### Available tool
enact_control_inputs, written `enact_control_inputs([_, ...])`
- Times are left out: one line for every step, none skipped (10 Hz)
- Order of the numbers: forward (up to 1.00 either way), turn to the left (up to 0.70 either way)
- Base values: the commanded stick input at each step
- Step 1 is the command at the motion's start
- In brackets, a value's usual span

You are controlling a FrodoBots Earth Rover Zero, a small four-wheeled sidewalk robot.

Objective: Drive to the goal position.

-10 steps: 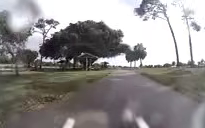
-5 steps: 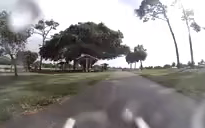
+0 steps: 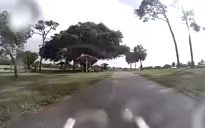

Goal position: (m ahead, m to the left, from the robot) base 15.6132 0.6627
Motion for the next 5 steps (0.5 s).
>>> enact_control_inputs([0.84, 0.06])
enact_control_inputs([0.84, 0.04])
enact_control_inputs([0.84, -0.06])
enact_control_inputs([0.84, -0.17])
enact_control_inputs([0.84, -0.28])
